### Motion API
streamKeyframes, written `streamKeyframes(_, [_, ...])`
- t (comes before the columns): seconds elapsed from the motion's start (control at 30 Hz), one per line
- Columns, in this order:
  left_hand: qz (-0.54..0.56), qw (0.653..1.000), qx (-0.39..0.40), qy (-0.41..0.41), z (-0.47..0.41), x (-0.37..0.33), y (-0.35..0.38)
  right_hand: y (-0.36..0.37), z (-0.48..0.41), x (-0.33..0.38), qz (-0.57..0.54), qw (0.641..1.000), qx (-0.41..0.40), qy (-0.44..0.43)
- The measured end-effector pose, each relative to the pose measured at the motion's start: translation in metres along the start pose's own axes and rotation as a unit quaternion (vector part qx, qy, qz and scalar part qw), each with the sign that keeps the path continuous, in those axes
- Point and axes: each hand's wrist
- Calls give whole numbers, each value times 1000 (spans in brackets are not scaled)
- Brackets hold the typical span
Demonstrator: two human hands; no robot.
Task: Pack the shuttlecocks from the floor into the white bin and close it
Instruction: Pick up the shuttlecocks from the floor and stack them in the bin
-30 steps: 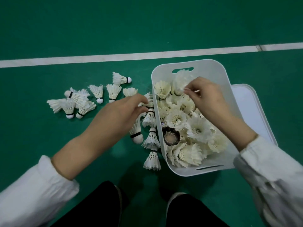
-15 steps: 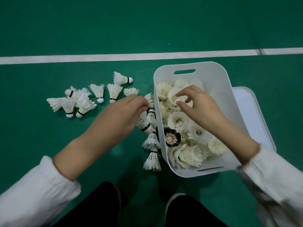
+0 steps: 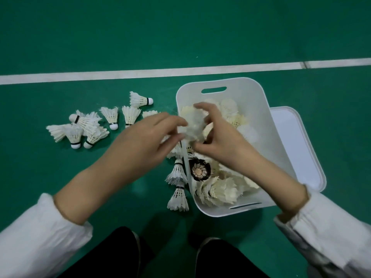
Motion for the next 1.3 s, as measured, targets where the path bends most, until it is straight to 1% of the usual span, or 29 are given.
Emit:
streamKeyframes(0.1, [-14,999,-5,-47,-1,13,-5,-27,-17,-32,26,992,-103,69])
streamKeyframes(0.17, [-60,993,49,-90,1,33,-3,-35,-35,-60,68,981,-156,91])
streamKeyframes(0.2, [-87,985,93,-115,5,44,1,-34,-44,-73,89,978,-163,94])
streamKeyframes(0.23, [-111,975,133,-140,12,54,6,-30,-52,-84,109,977,-159,92])
streamKeyframes(0.3, [-129,961,174,-170,28,70,15,-18,-68,-99,143,976,-139,83])
streamKeyframes(0.47, [-117,952,204,-197,53,85,25,12,-82,-118,219,970,-70,84])
streamKeyframes(0.63, [-109,954,203,-194,53,91,26,9,-80,-116,288,953,-40,89])
streamKeyframes(0.73, [-108,954,203,-190,50,94,25,-4,-78,-95,325,941,-4,92])
streamKeyframes(0.77, [-107,955,200,-189,50,94,24,-9,-76,-85,331,939,-3,89])
streamKeyframes(0.83, [-101,959,187,-188,50,95,23,-14,-69,-61,328,943,-25,53])
streamKeyframes(0.9, [-95,962,173,-189,52,97,20,-11,-60,-31,326,944,-56,-21])
streamKeyframes(0.97, [-92,964,163,-190,55,101,17,3,-55,-3,348,931,-63,-90])
streamKeyframes(1.03, [-87,964,158,-194,58,105,14,21,-58,13,385,914,-43,-122])
streamKeyframes(1.1, [-83,964,153,-203,62,111,9,36,-65,16,428,896,-16,-115])
streamKeyframes(1.17, [-75,962,149,-214,68,118,5,40,-70,8,473,877,17,-86])
streamKeyframes(1.2, [-73,962,148,-218,70,121,4,38,-71,3,483,873,27,-70])
streamKeyframes(1.23, [-72,961,147,-221,72,123,4,34,-70,-2,481,874,27,-59])
streamKeyframes(1.3, [-72,960,150,-224,73,126,5,28,-65,-6,460,885,6,-74])
Point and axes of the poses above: each hand's wrist, its own z-axis away from the middle knuckle, its own y-axis out of the palm, x = y × z, and after that the axes turned 14 degrees about -x, right-handed
